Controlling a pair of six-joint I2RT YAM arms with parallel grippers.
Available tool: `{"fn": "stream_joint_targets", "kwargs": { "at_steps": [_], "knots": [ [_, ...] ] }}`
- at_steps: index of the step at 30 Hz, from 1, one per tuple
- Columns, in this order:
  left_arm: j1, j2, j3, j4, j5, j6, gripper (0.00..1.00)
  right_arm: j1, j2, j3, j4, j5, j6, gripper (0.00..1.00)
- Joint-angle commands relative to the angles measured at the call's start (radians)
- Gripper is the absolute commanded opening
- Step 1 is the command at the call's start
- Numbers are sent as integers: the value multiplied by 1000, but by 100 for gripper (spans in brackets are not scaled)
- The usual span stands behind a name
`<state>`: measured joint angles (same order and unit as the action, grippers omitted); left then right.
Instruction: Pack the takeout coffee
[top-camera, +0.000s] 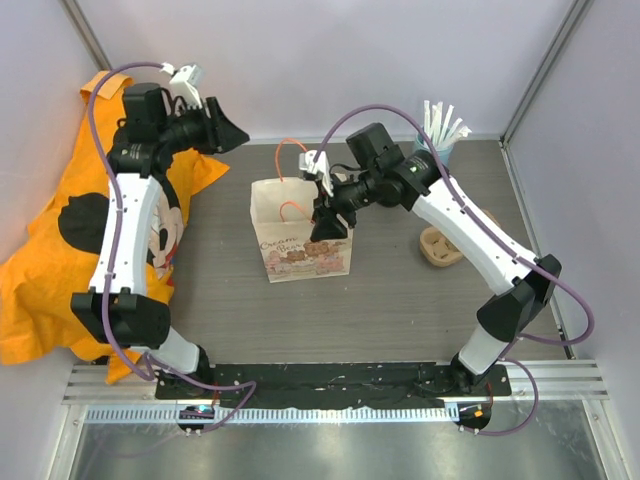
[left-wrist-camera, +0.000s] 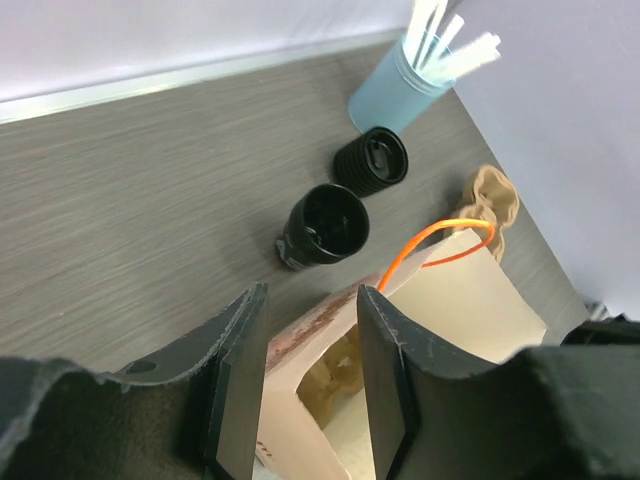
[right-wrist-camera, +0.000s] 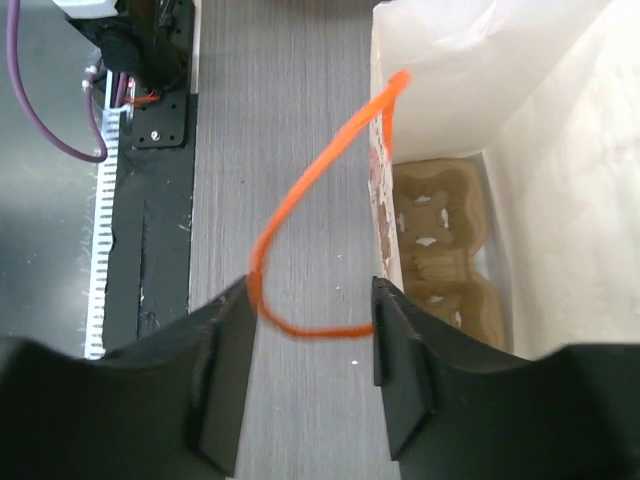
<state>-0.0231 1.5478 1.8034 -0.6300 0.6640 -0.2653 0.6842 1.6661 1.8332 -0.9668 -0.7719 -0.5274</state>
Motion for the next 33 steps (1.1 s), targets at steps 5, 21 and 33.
{"fn": "stream_joint_targets", "kwargs": {
  "at_steps": [5, 21, 33],
  "knots": [
    [-69, 63, 47, 84, 118, 34, 45, -54, -42, 207, -23, -10, 15, 81],
    [-121, 133, 77, 58, 243, 158, 45, -235, -124, 244, -16, -12, 47, 84],
    [-164, 205, 137, 33, 230, 206, 36, -272, -167, 190, -12, -17, 53, 84]
  ]
}}
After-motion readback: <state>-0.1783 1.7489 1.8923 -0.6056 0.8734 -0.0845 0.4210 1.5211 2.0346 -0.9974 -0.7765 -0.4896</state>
